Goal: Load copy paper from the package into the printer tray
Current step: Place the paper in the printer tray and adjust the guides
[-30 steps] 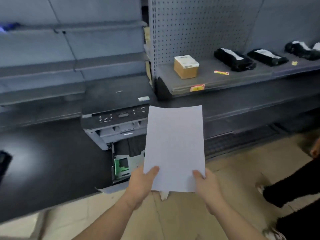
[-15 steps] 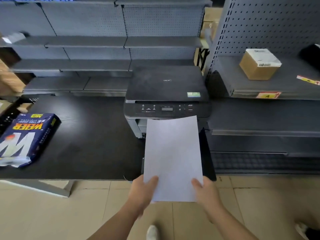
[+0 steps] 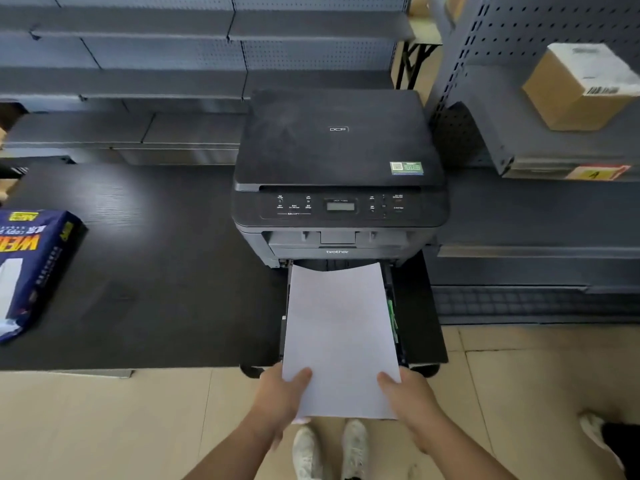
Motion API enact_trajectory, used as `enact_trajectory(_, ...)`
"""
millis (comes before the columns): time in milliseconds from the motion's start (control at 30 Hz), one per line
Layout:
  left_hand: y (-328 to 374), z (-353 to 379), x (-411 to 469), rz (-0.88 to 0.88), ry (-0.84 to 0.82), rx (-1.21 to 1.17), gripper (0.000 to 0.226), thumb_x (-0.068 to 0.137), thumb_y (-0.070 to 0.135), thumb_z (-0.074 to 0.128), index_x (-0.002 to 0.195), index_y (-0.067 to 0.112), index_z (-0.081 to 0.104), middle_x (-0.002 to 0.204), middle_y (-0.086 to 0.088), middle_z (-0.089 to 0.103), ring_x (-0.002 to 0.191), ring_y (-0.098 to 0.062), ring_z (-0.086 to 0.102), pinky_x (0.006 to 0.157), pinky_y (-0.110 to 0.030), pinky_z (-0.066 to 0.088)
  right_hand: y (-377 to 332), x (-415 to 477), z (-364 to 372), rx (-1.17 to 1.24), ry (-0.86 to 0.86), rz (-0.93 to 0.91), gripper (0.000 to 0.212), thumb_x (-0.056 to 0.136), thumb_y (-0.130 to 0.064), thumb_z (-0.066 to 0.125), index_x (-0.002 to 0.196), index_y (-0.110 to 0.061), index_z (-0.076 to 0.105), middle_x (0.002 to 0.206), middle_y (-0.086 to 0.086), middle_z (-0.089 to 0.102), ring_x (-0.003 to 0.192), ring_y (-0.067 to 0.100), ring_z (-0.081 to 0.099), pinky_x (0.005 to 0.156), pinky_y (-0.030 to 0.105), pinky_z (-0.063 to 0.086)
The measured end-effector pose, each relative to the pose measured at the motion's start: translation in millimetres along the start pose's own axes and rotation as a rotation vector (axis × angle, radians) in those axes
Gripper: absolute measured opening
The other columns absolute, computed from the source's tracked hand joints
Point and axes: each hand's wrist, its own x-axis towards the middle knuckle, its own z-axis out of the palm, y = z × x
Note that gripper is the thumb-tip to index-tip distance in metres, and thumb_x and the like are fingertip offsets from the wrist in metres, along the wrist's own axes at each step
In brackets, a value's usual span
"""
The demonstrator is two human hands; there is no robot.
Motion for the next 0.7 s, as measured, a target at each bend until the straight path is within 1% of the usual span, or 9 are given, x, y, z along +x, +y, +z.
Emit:
enact_trajectory(133, 10.3, 3.2, 13.3, -0.047, -0.016, -0.006, 0.022, 0.097, 0.022, 0.060, 0.116, 0.012, 0.064, 0.108, -0.009, 0.071, 0.094, -0.028, 0.067, 0.052, -0.028, 0.058, -9.5, 15.3, -3.2, -0.015, -0.034, 0.041, 0.017, 0.095, -0.021, 0.053, 0.105, -0.020, 0.067, 0.098, -0.006, 0.070, 0.092, 0.018, 0.065, 0.088, 0.038, 0.054)
enact_trajectory(267, 15.2, 8.1, 24.4, -0.084, -0.026, -0.018, 0.021, 0.095, 0.023, 0.061, 0.112, 0.013, 0.066, 0.109, -0.010, 0.070, 0.096, -0.029, 0.067, 0.055, -0.030, 0.059, -13.7, 28.8, -5.7, -0.050, -0.044, 0.067, 0.021, 0.095, -0.021, 0.054, 0.109, -0.013, 0.067, 0.101, 0.001, 0.070, 0.092, 0.022, 0.065, 0.087, 0.039, 0.054)
enact_trajectory(333, 17.0, 10.5, 28.9, -0.093, -0.027, -0.024, 0.020, 0.094, 0.023, 0.062, 0.110, 0.013, 0.067, 0.109, -0.010, 0.070, 0.096, -0.030, 0.067, 0.055, -0.030, 0.059, -16.2, 34.1, -6.6, -0.055, -0.043, 0.074, 0.022, 0.095, -0.021, 0.054, 0.110, -0.012, 0.068, 0.101, 0.003, 0.070, 0.089, 0.023, 0.066, 0.080, 0.038, 0.058)
enact_trajectory(367, 18.1, 11.3, 30.5, -0.096, -0.026, -0.027, 0.019, 0.094, 0.023, 0.062, 0.110, 0.013, 0.067, 0.109, -0.009, 0.070, 0.096, -0.029, 0.067, 0.055, -0.030, 0.059, -18.0, 35.4, -7.0, -0.053, -0.048, 0.077, 0.022, 0.095, -0.020, 0.054, 0.110, -0.011, 0.067, 0.101, 0.004, 0.071, 0.086, 0.022, 0.066, 0.069, 0.033, 0.059)
enact_trajectory(433, 21.1, 12.3, 34.9, -0.100, -0.014, -0.028, 0.018, 0.094, 0.022, 0.062, 0.109, 0.014, 0.068, 0.108, -0.008, 0.070, 0.095, -0.028, 0.067, 0.055, -0.030, 0.059, -22.4, 39.1, -7.9, -0.038, -0.054, 0.070, 0.021, 0.096, -0.018, 0.053, 0.109, -0.010, 0.067, 0.099, 0.006, 0.071, 0.081, 0.021, 0.067, 0.049, 0.024, 0.053)
enact_trajectory(533, 27.5, 14.1, 45.6, -0.098, 0.000, -0.030, 0.019, 0.095, 0.022, 0.063, 0.111, 0.013, 0.068, 0.107, -0.009, 0.071, 0.095, -0.030, 0.069, 0.055, -0.031, 0.060, -31.0, 46.9, -8.6, -0.040, -0.055, 0.046, 0.018, 0.096, -0.018, 0.053, 0.106, -0.012, 0.067, 0.096, 0.005, 0.070, 0.078, 0.020, 0.067, 0.045, 0.022, 0.049)
enact_trajectory(600, 34.7, 16.1, 54.1, -0.095, 0.010, -0.034, 0.019, 0.094, 0.022, 0.064, 0.111, 0.013, 0.067, 0.107, -0.010, 0.071, 0.095, -0.034, 0.070, 0.056, -0.031, 0.060, -36.7, 56.7, -7.3, -0.023, -0.059, 0.046, 0.018, 0.096, -0.018, 0.054, 0.106, -0.012, 0.066, 0.099, 0.007, 0.070, 0.081, 0.023, 0.067, 0.047, 0.026, 0.055)
enact_trajectory(667, 42.9, 18.6, 63.3, -0.096, 0.019, -0.036, 0.018, 0.094, 0.021, 0.063, 0.109, 0.012, 0.066, 0.106, -0.011, 0.071, 0.092, -0.035, 0.071, 0.054, -0.030, 0.060, -42.4, 68.0, -5.1, -0.015, -0.041, 0.054, 0.019, 0.094, -0.020, 0.055, 0.106, -0.010, 0.066, 0.099, 0.008, 0.069, 0.086, 0.028, 0.068, 0.061, 0.039, 0.063)
enact_trajectory(700, 47.0, 20.0, 67.9, -0.096, 0.021, -0.038, 0.017, 0.094, 0.021, 0.063, 0.108, 0.012, 0.066, 0.105, -0.011, 0.072, 0.090, -0.034, 0.071, 0.053, -0.030, 0.060, -44.2, 75.0, -4.3, -0.013, -0.031, 0.055, 0.020, 0.093, -0.021, 0.057, 0.105, -0.009, 0.066, 0.098, 0.008, 0.069, 0.087, 0.030, 0.068, 0.069, 0.045, 0.063)
